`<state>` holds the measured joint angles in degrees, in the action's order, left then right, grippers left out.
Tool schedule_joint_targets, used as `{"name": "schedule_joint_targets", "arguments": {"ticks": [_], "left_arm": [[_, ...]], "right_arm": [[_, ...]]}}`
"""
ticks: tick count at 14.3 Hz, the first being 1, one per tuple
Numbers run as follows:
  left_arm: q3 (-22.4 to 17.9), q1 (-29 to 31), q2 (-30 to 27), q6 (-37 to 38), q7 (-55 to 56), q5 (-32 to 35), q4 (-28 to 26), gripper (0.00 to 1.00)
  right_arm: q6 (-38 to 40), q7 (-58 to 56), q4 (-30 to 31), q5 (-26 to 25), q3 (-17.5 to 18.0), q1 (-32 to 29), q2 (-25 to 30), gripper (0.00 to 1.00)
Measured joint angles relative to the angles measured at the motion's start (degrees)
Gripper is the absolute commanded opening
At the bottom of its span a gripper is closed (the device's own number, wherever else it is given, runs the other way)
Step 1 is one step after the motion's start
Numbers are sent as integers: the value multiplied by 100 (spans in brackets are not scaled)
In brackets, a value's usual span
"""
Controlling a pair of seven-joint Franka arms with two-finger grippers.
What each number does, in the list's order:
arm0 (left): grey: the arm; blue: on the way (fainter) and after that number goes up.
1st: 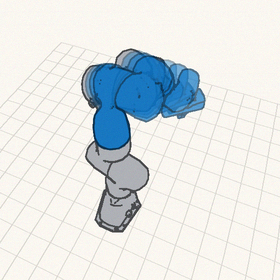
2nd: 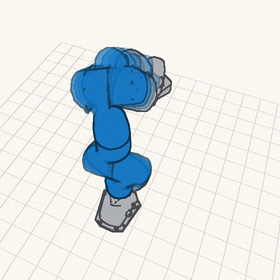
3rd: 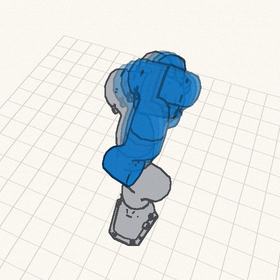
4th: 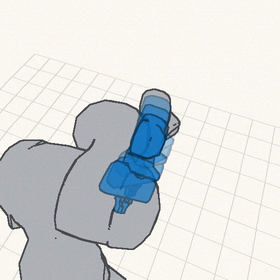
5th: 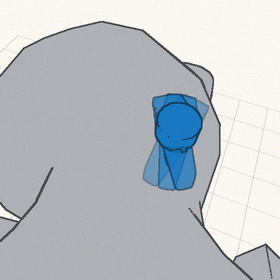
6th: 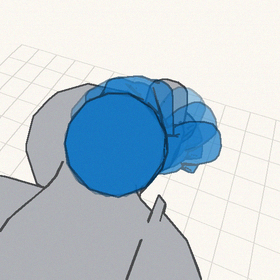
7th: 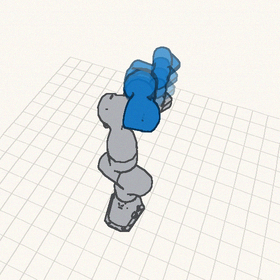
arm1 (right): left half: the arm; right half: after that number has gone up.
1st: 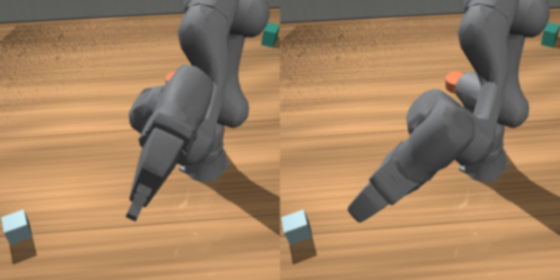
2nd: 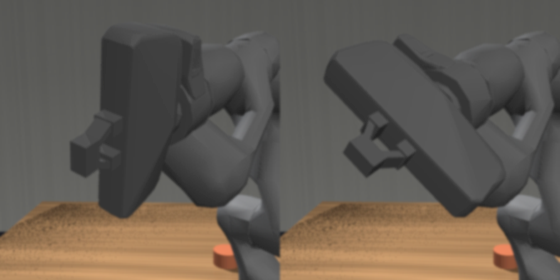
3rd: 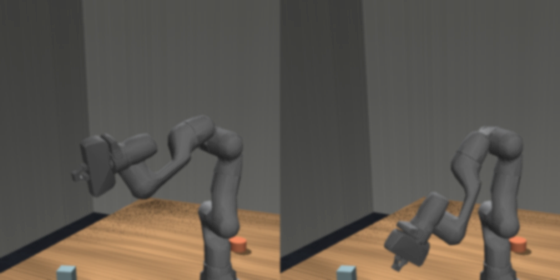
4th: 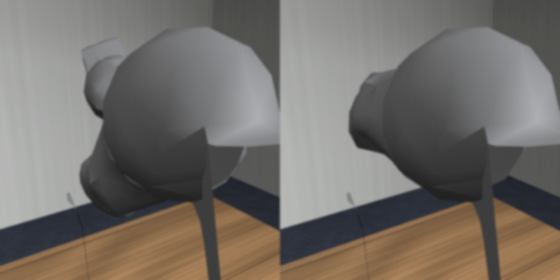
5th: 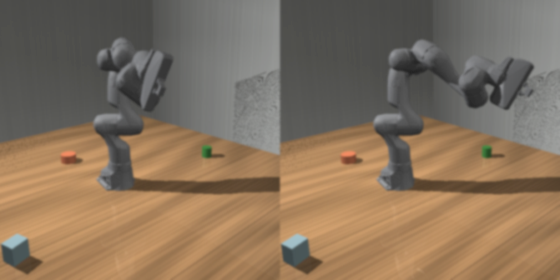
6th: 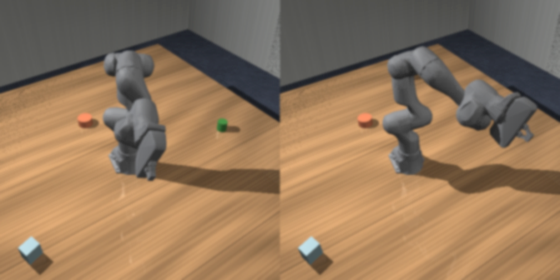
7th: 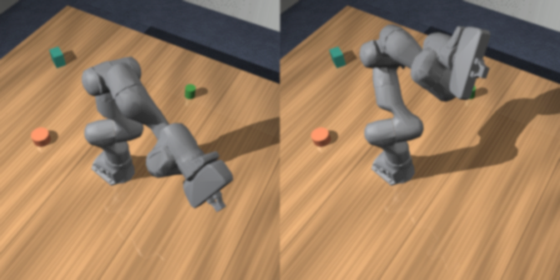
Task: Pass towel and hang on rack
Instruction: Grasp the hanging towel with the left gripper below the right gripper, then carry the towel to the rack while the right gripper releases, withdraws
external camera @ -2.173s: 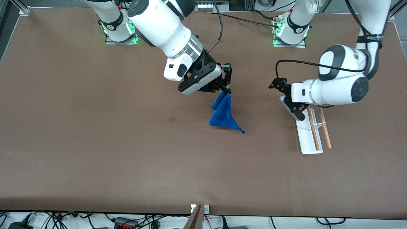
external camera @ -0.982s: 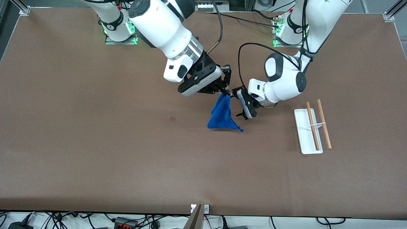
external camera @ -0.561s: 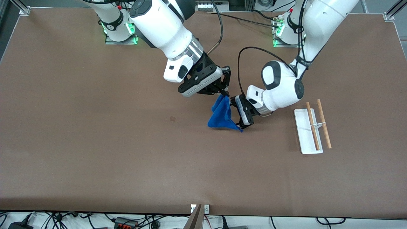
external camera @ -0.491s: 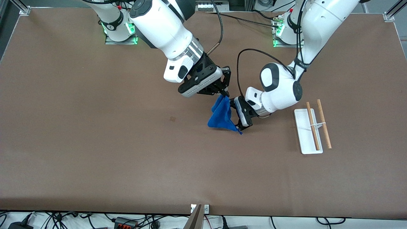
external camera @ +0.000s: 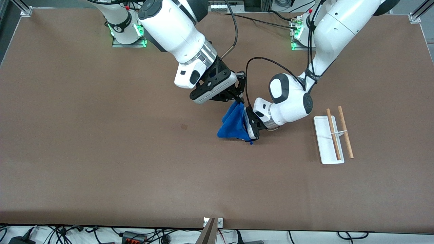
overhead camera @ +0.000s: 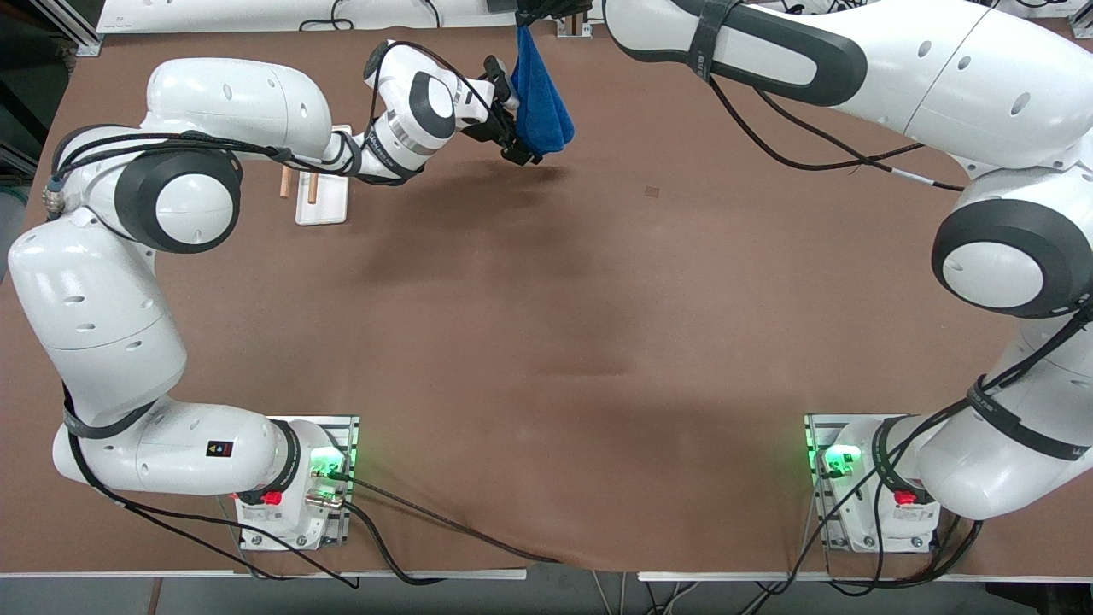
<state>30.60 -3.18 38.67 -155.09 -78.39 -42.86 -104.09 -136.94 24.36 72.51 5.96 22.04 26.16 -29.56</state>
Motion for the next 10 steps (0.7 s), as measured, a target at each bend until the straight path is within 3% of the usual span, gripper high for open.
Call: {"name": "schedule_joint_targets", "arguments": {"ticks": [7,8,9,10], "left_arm": [[-1,28,-3,1,-1,0,-60,1],[0,57,-30,34,-1,0,-67,1],[-1,118,-94,165,-1,0,-81,1],[-7,234,-192,412,-1,0,-105,1]], "right_arm": [[0,0,0,0,-4,0,-1,0],[0,0,1,0,-4,0,-2,19],[1,0,2,0,-4,0,-2,95],[6,0,5,0,-4,0,-2,100]]}}
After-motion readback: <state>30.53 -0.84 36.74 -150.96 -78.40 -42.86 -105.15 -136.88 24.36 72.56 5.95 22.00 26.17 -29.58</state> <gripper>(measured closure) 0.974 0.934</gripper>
